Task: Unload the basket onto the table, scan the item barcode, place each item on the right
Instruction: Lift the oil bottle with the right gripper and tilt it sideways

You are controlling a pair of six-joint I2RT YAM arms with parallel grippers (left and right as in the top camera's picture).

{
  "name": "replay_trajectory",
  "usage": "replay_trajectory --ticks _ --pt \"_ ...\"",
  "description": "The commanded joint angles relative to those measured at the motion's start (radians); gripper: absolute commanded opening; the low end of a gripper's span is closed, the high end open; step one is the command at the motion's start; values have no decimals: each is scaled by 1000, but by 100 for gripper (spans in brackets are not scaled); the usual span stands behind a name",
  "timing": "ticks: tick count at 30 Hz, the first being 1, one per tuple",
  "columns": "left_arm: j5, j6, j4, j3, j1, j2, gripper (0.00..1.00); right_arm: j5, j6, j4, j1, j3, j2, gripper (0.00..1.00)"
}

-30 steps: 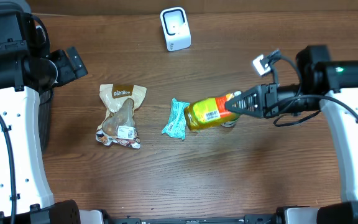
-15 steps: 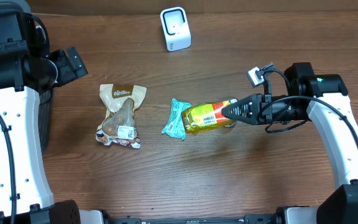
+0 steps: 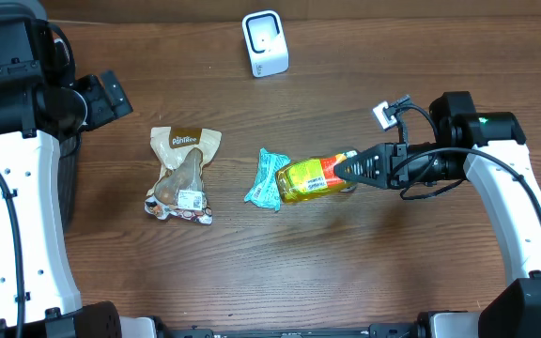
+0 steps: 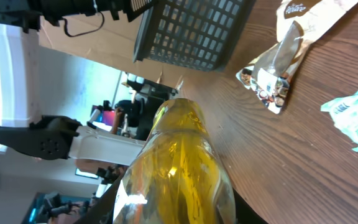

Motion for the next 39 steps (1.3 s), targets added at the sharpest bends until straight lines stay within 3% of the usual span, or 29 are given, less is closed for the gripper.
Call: replay_trajectory --ticks 1,4,11,30,35,39 --pt "0 11 0 6 2 3 100 -7 -11 16 2 3 -12 19" --pt "0 11 0 6 2 3 100 3 -6 26 2 3 -12 19" --pt "0 11 0 6 2 3 99 112 199 148 2 3 -12 19" --pt "0 11 0 6 2 3 100 151 206 148 2 3 -12 18" --pt "0 11 0 6 2 3 100 208 351 217 4 12 -12 12" --pt "0 11 0 6 2 3 99 389 463 222 28 89 -12 12"
